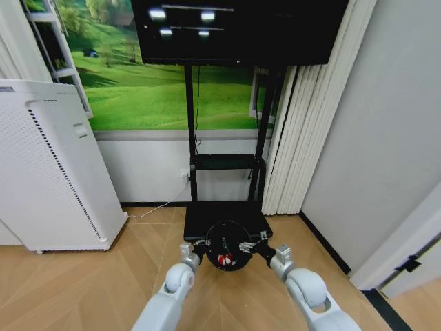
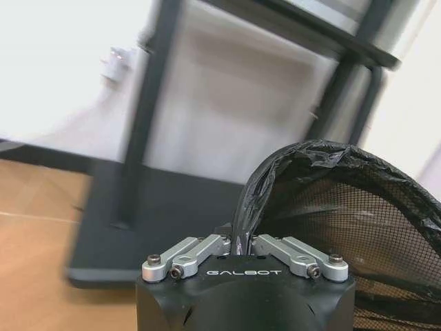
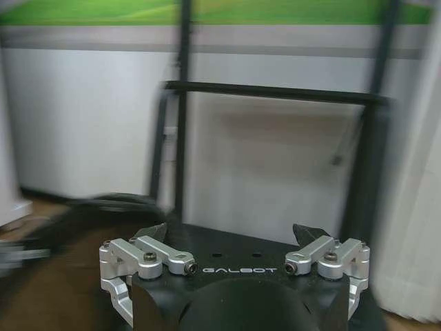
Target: Pick up the trash bin and place the garbage on the floor into it.
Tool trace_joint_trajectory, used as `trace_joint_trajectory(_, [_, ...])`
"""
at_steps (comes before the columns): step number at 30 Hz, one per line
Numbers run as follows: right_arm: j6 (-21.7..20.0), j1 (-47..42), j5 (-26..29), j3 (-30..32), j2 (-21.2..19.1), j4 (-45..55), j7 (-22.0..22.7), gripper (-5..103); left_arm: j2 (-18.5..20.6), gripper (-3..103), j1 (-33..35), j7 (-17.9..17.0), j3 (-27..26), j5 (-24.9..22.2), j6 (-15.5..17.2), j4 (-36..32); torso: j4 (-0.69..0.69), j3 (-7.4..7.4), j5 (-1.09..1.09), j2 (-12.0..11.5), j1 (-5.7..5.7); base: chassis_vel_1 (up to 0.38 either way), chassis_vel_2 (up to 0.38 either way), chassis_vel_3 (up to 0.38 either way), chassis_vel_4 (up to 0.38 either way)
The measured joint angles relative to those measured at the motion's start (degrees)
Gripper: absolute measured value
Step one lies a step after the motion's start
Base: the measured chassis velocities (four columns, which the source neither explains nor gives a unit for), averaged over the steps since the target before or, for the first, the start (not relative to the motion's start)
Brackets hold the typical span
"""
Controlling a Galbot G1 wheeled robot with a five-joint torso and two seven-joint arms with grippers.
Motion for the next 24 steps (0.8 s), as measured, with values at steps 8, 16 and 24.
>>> trace_joint_trajectory(8, [1.8, 0.89, -0.26, 4.63, 4.42, -8.63, 9.95, 100, 6.43, 4, 9.67, 0.22, -7.84, 0.03, -0.61, -11.05, 0.0, 0.0, 0.01, 0.0, 0.0, 0.0, 0.0, 0.0, 0.0])
trace_joint_trajectory(16, [7.21, 0.96, -0.62, 7.08, 6.32, -16.33, 13.57, 100, 6.26, 4, 18.37, 1.3, -15.07, 1.71, -0.71, -18.05, 0.01, 0.0, 0.02, 0.0, 0.0, 0.0, 0.0, 0.0, 0.0])
trace_joint_trajectory(24, [8.46, -1.01, 0.13, 8.69, 6.55, -14.11, 12.79, 100, 6.57, 4, 20.5, 1.52, -17.3, 1.42, -0.55, -21.19, -0.01, 0.0, 0.03, 0.0, 0.0, 0.0, 0.0, 0.0, 0.0])
